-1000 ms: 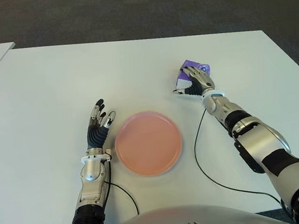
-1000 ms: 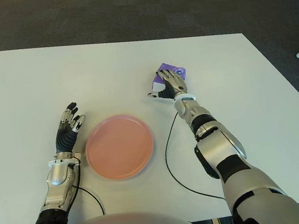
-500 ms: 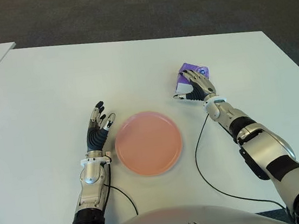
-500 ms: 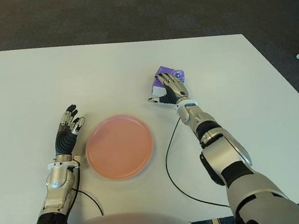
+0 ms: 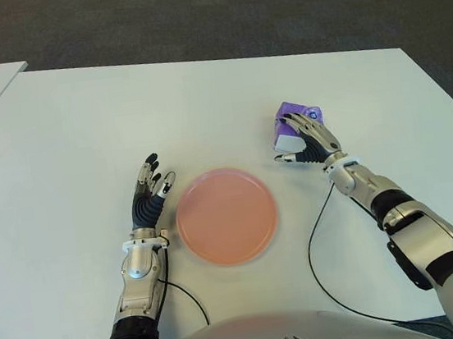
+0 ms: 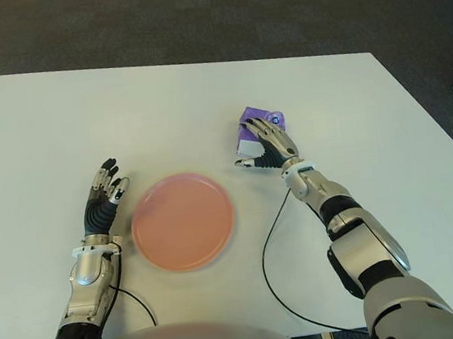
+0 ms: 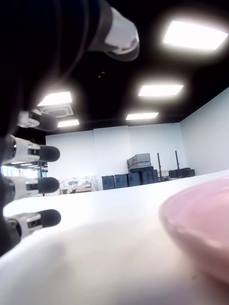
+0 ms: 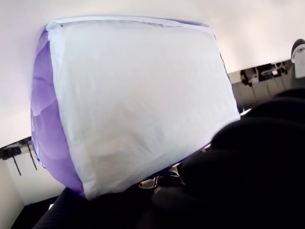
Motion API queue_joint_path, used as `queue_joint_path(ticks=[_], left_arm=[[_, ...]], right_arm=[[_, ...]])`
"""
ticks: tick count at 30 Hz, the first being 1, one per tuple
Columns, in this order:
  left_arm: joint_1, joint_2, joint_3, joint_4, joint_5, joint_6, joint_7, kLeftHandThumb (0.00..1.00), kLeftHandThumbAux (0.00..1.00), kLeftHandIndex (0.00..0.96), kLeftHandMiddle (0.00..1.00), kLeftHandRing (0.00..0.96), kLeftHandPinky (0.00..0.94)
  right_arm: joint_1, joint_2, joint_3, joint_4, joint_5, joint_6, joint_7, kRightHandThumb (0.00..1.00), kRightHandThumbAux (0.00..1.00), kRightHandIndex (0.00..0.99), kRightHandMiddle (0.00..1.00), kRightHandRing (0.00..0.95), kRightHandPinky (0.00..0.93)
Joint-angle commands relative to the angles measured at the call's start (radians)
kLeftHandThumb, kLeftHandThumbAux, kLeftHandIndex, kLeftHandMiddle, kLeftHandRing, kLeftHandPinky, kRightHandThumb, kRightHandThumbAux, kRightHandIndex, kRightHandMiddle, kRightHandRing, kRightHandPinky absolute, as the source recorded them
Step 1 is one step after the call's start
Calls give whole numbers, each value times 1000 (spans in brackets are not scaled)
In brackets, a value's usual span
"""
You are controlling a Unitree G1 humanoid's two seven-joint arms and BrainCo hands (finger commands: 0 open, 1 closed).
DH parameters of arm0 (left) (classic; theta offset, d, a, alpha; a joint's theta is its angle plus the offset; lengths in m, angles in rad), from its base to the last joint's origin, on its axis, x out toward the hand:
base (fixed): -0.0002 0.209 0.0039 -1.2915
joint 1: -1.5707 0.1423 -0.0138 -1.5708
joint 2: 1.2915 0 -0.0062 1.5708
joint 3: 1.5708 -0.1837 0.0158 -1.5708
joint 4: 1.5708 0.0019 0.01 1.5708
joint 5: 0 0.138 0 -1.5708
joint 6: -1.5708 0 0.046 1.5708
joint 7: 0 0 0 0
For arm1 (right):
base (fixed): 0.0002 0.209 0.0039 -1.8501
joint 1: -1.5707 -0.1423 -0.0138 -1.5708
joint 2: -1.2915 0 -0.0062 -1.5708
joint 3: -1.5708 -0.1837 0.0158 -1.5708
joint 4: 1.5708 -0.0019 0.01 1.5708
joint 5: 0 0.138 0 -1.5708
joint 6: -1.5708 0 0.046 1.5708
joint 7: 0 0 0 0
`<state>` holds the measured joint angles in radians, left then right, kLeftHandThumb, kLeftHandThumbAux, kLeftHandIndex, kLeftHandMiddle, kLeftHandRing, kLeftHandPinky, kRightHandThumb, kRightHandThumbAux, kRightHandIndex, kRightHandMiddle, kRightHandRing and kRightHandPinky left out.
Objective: Put the tissue paper into the plate.
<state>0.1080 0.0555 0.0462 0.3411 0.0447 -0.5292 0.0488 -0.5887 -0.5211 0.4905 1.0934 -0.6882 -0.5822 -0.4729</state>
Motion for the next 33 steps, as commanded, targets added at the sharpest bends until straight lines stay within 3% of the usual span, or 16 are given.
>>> queue_joint_path(ticks=[1,8,33], left_arm=[[29,2,-2,19,-1,36,-13,0,460,0,0,0,0],[25,4,1,25,0,37,-10,0,459,0,0,0,0],[-1,15,10,69,-11,31,-34,0,467,0,0,0,0]], right_arm=[[146,-48,10,-11,11,-19,98,178,446,0,0,0,0],[242,-131,-20,-171,42,-54,138,188,457,0,0,0,0],[270,-121,-49,-243,42,-5,183,187,458,0,0,0,0]])
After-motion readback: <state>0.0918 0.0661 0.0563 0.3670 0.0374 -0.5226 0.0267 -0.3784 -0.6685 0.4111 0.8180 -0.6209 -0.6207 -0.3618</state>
